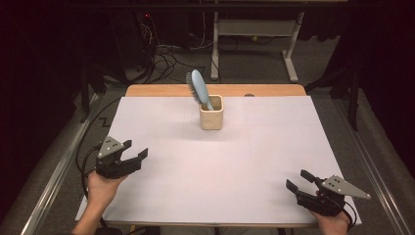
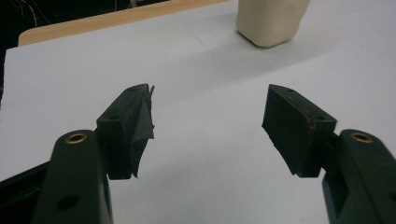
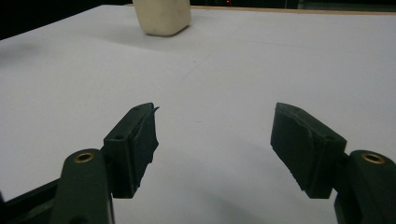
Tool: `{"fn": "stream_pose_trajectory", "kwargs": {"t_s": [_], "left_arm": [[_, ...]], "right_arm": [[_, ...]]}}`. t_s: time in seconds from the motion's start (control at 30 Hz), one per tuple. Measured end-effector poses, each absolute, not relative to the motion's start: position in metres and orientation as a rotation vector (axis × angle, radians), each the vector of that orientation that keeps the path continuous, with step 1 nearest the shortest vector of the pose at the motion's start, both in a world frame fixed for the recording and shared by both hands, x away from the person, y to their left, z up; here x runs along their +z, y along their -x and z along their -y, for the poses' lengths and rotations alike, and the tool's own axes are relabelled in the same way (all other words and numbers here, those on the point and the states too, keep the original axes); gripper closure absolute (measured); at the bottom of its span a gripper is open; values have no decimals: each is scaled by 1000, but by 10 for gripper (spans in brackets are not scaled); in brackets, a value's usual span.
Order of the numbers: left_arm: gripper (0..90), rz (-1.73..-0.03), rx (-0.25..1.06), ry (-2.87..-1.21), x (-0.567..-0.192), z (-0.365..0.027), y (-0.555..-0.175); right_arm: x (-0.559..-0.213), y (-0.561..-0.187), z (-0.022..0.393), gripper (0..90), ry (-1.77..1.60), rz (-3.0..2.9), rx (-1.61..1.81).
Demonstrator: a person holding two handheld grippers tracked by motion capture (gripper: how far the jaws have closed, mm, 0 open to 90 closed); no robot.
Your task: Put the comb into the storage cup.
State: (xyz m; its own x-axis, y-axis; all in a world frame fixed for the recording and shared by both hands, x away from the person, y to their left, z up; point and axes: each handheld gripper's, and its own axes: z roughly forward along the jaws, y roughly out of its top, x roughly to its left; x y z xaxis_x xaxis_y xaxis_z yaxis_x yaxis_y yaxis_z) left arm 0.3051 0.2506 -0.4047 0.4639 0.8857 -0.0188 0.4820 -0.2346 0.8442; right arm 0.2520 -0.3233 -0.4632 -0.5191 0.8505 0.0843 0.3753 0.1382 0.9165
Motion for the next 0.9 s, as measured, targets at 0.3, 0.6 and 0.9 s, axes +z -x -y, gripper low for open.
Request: {"fn": "stream_pose_trajectory", "kwargs": {"t_s": [0.3, 0.6, 0.9], "left_arm": [[331, -1152, 600, -1869, -413, -254, -298], [329, -1154, 599, -1853, -418, -257, -295], [328, -1163, 587, -1847, -425, -259, -293]], "right_arm": [[-463, -252, 324, 321, -1175, -1961, 1362], [-463, -252, 324, 321, -1176, -1960, 1362], [-463, -252, 324, 321, -1176, -1958, 1364]]}}
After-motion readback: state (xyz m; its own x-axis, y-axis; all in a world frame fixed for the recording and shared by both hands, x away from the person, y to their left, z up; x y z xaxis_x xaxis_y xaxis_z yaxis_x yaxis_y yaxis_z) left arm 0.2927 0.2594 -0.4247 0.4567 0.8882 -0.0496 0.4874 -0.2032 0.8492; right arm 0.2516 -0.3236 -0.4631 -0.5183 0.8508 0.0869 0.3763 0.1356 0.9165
